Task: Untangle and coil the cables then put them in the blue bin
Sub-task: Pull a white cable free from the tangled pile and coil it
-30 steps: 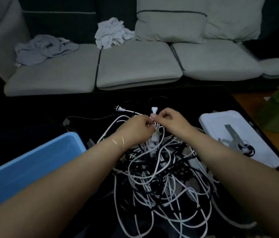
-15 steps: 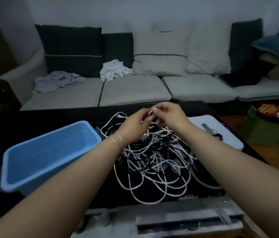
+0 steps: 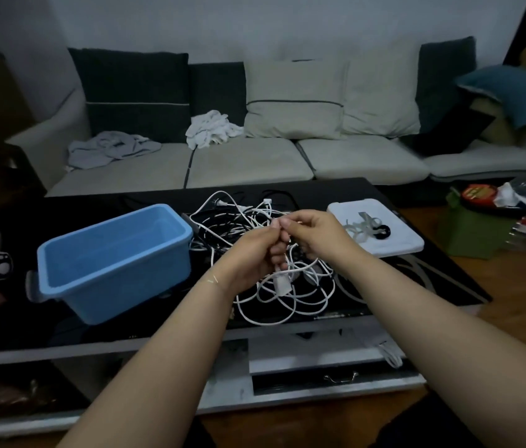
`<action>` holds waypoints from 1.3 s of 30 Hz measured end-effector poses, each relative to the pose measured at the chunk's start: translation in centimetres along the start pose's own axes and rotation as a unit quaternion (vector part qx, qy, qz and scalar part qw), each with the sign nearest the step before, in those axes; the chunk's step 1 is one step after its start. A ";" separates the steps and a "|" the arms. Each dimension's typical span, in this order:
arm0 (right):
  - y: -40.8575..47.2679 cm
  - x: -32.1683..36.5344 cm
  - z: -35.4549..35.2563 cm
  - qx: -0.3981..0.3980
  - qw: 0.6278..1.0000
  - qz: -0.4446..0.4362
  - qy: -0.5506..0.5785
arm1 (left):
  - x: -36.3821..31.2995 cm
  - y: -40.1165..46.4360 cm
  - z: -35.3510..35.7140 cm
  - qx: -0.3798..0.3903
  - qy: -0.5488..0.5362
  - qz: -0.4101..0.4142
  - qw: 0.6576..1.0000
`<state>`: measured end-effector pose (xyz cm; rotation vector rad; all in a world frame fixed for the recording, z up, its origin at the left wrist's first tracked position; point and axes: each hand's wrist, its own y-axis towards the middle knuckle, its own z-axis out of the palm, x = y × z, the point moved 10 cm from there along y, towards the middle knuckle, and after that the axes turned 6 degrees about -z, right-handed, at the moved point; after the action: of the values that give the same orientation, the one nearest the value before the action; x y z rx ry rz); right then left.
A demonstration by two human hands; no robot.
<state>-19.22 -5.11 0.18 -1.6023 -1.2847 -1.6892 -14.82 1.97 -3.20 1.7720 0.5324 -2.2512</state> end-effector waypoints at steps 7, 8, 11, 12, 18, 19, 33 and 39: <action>-2.8 -5.1 -0.5 0.017 0.997 0.069 -0.035 | 0.3 -0.6 -4.5 -0.125 -0.201 0.097 0.967; -2.8 -5.2 -0.2 0.020 0.997 0.065 -0.036 | 0.2 -0.7 -5.1 -0.125 -0.242 0.093 0.958; -2.0 -5.6 0.7 -0.011 0.993 0.081 0.081 | 0.0 -0.7 -5.3 -0.069 -0.341 0.064 0.935; -1.8 -6.2 0.9 -0.033 0.985 0.100 0.140 | 0.0 -0.8 -4.9 -0.039 -0.361 0.049 0.930; -2.0 -7.6 -1.1 -0.088 0.987 0.134 0.000 | -0.6 -1.3 -2.2 0.060 -0.344 0.013 0.937; -1.7 -7.1 -1.4 -0.080 0.987 0.117 -0.073 | -0.6 -1.3 -2.0 0.057 -0.343 0.011 0.937; -4.7 -2.9 4.5 0.116 0.863 -0.054 -0.489 | -0.4 -1.8 -2.8 -0.123 -0.027 0.092 0.988; -4.9 -2.6 4.2 0.151 0.869 -0.037 -0.469 | -1.4 -1.8 -2.8 -0.173 0.328 0.136 0.919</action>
<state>-20.79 0.01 -4.31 -2.2641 -1.9293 -0.6075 -12.69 4.77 -2.19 2.2061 0.6903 -1.2507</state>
